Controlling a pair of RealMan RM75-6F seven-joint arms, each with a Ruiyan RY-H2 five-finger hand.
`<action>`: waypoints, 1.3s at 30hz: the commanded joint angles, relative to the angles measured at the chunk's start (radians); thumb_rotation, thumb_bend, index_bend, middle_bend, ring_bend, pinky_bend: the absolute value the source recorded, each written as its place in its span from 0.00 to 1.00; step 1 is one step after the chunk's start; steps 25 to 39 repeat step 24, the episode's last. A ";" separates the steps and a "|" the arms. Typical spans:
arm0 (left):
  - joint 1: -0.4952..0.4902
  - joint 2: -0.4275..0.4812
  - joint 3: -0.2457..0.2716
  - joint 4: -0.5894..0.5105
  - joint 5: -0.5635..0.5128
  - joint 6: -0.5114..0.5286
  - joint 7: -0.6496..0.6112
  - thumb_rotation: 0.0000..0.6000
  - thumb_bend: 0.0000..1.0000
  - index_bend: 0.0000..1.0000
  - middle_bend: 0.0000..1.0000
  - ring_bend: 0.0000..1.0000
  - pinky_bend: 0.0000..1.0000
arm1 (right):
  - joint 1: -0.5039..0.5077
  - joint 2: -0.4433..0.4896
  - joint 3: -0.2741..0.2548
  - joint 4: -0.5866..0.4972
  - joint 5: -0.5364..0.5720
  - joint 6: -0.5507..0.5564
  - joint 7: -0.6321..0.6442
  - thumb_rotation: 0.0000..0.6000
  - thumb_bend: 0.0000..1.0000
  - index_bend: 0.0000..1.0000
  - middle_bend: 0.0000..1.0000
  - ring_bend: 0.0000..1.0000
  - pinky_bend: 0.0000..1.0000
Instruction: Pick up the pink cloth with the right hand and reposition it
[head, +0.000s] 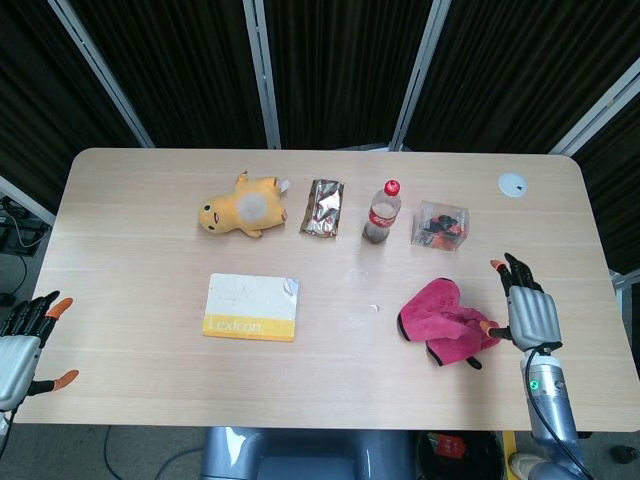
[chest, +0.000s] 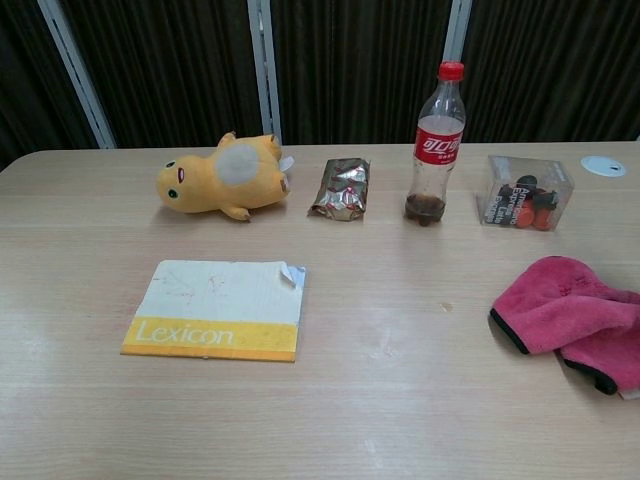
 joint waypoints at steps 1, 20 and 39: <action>0.001 -0.001 0.000 0.001 0.004 0.004 0.000 1.00 0.03 0.10 0.00 0.00 0.00 | -0.076 0.089 -0.077 -0.032 -0.223 0.113 0.067 1.00 0.03 0.10 0.00 0.00 0.24; 0.015 -0.022 0.004 0.022 0.051 0.050 -0.005 1.00 0.01 0.05 0.00 0.00 0.00 | -0.253 0.051 -0.228 0.207 -0.588 0.349 0.188 1.00 0.00 0.00 0.00 0.00 0.09; 0.014 -0.020 0.004 0.021 0.053 0.050 -0.010 1.00 0.01 0.05 0.00 0.00 0.00 | -0.256 0.048 -0.222 0.205 -0.590 0.346 0.178 1.00 0.00 0.00 0.00 0.00 0.09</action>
